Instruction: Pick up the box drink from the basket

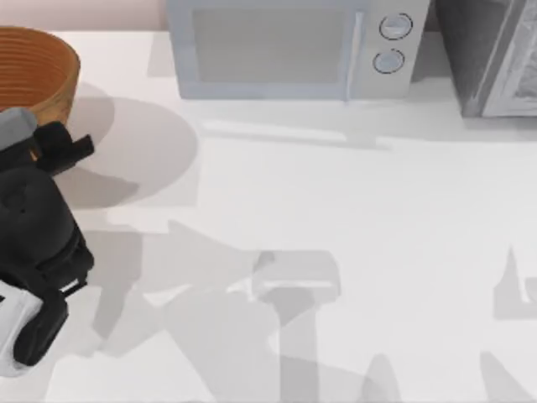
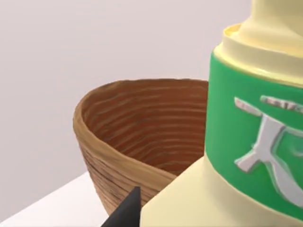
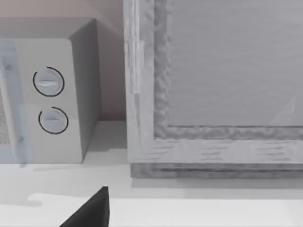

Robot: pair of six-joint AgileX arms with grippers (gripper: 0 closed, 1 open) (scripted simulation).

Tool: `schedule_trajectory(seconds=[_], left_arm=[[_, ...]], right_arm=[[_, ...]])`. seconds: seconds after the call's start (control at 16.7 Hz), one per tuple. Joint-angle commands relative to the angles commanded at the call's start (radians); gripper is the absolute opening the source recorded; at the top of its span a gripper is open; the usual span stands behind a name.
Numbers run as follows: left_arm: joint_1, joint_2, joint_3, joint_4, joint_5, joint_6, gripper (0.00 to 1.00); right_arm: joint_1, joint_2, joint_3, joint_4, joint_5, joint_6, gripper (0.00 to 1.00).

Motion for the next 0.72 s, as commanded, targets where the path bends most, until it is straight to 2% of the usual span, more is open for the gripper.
schedule_trajectory(seconds=[0.6, 0.72], left_arm=[[0.0, 0.0, 0.0, 0.0, 0.0, 0.0, 0.98], [0.0, 0.0, 0.0, 0.0, 0.0, 0.0, 1.0]], right_arm=[[0.0, 0.0, 0.0, 0.0, 0.0, 0.0, 1.0], [0.0, 0.0, 0.0, 0.0, 0.0, 0.0, 1.0]])
